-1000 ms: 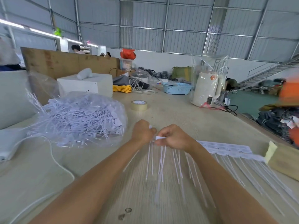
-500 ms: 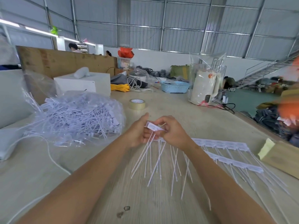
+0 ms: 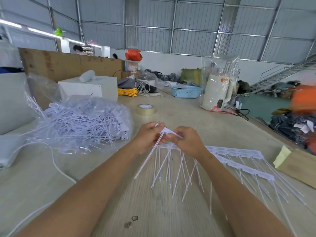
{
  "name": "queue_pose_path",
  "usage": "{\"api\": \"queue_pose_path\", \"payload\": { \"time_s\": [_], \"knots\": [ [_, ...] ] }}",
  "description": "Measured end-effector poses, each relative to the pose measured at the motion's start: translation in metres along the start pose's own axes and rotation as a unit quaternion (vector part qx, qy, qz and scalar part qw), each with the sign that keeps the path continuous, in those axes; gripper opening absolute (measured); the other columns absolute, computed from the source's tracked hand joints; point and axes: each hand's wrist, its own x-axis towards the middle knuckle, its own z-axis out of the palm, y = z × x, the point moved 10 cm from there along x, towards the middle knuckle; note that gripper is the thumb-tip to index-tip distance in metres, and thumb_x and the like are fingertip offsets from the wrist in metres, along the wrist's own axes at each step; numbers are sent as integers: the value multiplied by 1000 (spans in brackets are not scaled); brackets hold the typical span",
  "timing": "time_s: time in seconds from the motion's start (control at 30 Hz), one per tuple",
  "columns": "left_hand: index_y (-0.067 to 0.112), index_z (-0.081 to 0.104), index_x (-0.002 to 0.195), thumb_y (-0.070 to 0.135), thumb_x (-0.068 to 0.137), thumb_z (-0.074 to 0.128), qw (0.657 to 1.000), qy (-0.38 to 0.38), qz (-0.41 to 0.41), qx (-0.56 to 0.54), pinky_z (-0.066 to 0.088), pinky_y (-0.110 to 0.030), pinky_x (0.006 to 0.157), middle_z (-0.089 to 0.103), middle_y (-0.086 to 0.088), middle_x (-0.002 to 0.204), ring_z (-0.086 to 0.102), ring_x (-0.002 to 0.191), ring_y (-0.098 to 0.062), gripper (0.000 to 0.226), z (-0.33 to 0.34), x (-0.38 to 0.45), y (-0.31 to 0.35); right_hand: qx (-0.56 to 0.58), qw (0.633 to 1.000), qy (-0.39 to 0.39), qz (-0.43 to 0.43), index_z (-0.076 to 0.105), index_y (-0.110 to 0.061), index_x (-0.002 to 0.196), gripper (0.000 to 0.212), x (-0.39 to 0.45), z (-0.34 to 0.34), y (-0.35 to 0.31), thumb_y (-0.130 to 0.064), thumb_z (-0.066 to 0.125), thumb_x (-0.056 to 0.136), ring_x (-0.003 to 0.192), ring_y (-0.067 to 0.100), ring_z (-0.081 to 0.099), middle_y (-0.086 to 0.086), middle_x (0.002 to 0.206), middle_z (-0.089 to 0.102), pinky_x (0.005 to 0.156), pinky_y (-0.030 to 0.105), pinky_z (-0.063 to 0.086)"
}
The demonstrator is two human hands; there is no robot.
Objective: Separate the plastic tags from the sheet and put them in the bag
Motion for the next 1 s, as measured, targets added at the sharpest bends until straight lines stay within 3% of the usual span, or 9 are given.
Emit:
{"api": "queue_pose_path", "payload": {
  "time_s": [0.1, 0.23, 0.37, 0.5, 0.6, 0.67, 0.83, 1.0],
  "knots": [
    [10, 63, 79, 23, 94, 54, 1000, 9, -16, -7, 47, -18, 47, 64, -6, 55, 59, 46, -14, 23, 3, 0, -3, 26, 999, -42, 0, 63, 8, 79, 29, -4, 8, 0, -20, 65, 87, 62, 23, 53, 20, 68, 57, 62, 31, 41],
    [10, 63, 77, 28, 95, 53, 998, -14, 24, 58, 46, -20, 48, 62, -3, 55, 56, 45, -11, 27, 11, -3, 3, 55, 997, -52, -4, 64, 9, 84, 22, -6, 9, -4, -13, 66, 86, 55, 18, 53, 16, 74, 58, 63, 35, 48],
    [4, 64, 82, 25, 96, 51, 980, 39, 99, 166, 41, -15, 45, 56, 6, 46, 51, 40, -4, 28, 9, -7, 17, 106, 993, -47, 36, 65, 4, 78, 15, -6, 7, 1, -9, 68, 82, 45, 7, 53, 12, 71, 59, 50, 21, 46],
    [6, 62, 80, 24, 96, 52, 971, 39, 113, 205, 37, -22, 51, 54, -1, 59, 47, 50, -10, 27, 14, -8, 20, 117, 989, -65, 67, 63, -11, 60, 19, -6, 12, 6, -1, 68, 76, 39, 0, 51, 6, 61, 58, 43, 13, 41],
    [13, 53, 60, 23, 95, 54, 968, 26, 114, 223, 36, -20, 48, 52, -2, 53, 46, 45, -9, 36, 18, -10, 19, 96, 994, -37, 44, 71, -5, 70, 5, -6, 6, 4, -5, 69, 74, 48, 12, 53, 16, 70, 67, 53, 28, 47],
    [13, 49, 57, 22, 95, 54, 974, 28, 98, 203, 34, -17, 43, 49, 2, 46, 42, 37, -6, 39, 18, -9, 18, 83, 996, -2, 21, 70, -4, 69, 6, -5, 0, 2, -4, 68, 74, 51, 15, 51, 19, 67, 64, 56, 31, 45],
    [9, 50, 62, 25, 95, 55, 981, 42, 63, 176, 31, -13, 38, 46, -4, 50, 39, 33, -7, 37, 14, -7, 17, -3, 998, 56, -39, 68, -1, 70, 10, -7, -6, -10, -7, 67, 78, 56, 19, 46, 10, 58, 55, 55, 27, 35],
    [13, 45, 53, 27, 93, 57, 980, 68, 28, 187, 29, -15, 36, 46, 1, 41, 38, 30, -9, 44, 8, -5, 11, -149, 983, 70, -77, 69, -7, 83, 13, -13, -9, -30, -13, 58, 86, 69, 24, 53, 12, 78, 65, 60, 24, 29]
  ]
}}
